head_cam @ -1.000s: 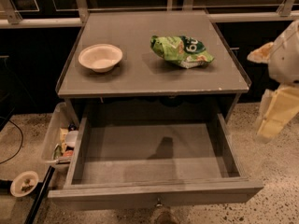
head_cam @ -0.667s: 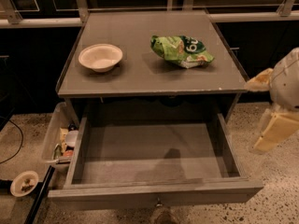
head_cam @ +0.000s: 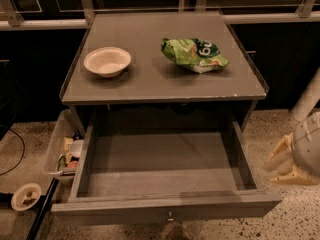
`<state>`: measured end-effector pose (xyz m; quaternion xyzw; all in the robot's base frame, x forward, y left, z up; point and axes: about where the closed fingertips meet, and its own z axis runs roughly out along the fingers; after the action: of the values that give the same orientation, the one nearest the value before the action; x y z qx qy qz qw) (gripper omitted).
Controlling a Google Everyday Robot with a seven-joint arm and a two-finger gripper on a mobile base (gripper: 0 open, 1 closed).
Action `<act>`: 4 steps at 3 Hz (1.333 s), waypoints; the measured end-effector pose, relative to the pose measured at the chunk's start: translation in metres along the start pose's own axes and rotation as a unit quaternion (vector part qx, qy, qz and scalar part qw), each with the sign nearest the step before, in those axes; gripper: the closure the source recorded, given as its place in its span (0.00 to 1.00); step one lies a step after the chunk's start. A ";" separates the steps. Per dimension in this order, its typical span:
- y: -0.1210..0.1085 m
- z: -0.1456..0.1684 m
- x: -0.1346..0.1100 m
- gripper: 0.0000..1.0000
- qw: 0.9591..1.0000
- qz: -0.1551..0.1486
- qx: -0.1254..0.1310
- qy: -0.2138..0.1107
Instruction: Close top drawer
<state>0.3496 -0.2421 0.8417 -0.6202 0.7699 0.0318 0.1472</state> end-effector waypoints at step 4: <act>0.040 0.092 0.029 1.00 0.995 0.040 -0.017 -0.092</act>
Offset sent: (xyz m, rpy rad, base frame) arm -0.0145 -0.0057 -0.0244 0.0507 0.0241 -0.0209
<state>0.3228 -0.2385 0.7408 -0.5860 0.7765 0.1080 0.2052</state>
